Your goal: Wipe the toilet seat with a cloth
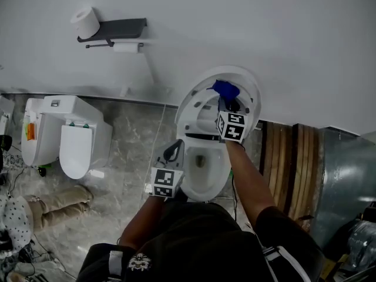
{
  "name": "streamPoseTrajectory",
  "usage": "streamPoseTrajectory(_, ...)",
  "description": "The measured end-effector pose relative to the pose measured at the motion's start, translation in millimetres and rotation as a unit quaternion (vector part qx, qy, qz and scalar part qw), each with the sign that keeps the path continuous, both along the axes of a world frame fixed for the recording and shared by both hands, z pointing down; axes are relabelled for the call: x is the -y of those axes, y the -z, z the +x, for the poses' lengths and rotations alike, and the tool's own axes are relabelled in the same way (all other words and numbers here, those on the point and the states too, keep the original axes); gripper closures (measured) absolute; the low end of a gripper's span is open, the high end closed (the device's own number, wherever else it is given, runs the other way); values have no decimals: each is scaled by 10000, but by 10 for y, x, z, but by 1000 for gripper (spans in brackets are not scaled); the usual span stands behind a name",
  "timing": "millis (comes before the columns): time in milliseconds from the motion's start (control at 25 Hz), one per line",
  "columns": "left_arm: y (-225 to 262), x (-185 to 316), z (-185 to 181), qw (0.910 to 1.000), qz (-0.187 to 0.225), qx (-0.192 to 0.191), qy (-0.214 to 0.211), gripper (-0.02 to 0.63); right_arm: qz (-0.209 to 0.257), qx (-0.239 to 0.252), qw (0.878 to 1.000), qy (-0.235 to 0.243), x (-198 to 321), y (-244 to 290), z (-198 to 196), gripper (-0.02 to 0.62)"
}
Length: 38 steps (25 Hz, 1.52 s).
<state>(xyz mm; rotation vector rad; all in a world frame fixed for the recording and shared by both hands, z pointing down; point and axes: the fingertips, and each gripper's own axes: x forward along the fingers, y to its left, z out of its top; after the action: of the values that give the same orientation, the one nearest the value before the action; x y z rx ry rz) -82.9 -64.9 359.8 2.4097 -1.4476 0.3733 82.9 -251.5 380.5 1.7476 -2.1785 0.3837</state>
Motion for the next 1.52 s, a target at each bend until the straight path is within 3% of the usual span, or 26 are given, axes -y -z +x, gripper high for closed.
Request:
streamPoseTrajectory(600, -59, -96, 252, 9994, -31, 122, -326, 597, -324, 219, 9970, -668, -66, -83, 698, 515)
streamPoseTrajectory(1000, -142, -88, 499, 9982, -115, 199, -561, 597, -693, 139, 9929, -957, -339, -445, 1183, 515)
streamPoseTrajectory(1320, -314, -70, 602, 9971, -236, 302, -656, 597, -844, 101, 9908, -1055, -550, -774, 1301, 515)
streamPoseTrajectory(1520, -436, -78, 625, 9970, -372, 271, -616, 597, -1170, -35, 9872, -1079, -769, -1137, 1343, 515)
